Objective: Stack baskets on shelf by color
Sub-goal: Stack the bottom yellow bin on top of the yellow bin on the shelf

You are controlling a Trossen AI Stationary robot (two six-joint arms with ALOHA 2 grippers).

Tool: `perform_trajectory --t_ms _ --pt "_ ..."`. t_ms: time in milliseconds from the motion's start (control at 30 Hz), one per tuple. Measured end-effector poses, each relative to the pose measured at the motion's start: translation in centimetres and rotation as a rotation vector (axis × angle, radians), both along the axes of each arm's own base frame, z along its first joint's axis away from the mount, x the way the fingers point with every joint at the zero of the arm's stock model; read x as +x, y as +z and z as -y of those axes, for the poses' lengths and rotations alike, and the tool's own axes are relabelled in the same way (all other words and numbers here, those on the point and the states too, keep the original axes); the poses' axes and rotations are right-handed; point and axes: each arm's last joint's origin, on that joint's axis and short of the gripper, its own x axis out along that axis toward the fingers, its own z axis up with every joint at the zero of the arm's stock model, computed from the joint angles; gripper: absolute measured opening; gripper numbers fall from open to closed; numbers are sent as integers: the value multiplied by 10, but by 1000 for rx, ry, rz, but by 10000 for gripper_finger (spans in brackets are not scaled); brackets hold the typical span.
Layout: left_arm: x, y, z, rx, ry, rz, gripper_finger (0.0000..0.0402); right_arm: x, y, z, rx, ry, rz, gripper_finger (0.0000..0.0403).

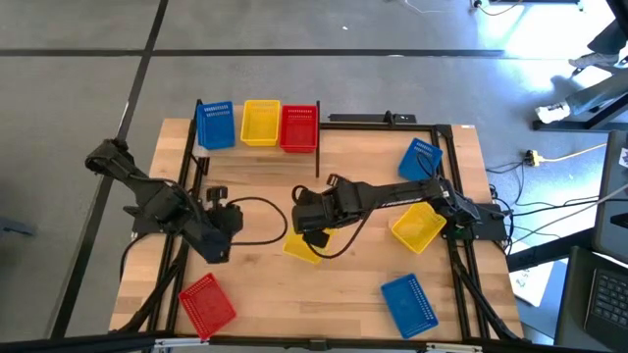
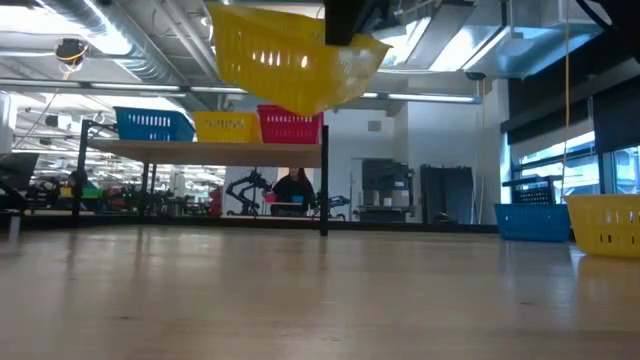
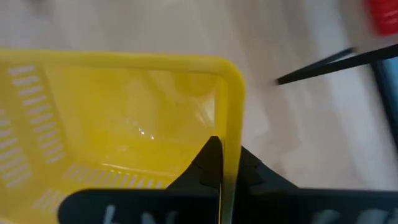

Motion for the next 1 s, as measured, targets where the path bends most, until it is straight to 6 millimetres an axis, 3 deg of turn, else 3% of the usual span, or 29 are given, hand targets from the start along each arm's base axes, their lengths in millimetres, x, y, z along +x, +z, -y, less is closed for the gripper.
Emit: perform_trajectory --t_ms 400,1000 --pt "28 7 6 230 240 396 79 2 4 13 -236 -130 87 0" --pt "58 -16 15 377 275 376 79 5 8 14 -327 -162 158 0"
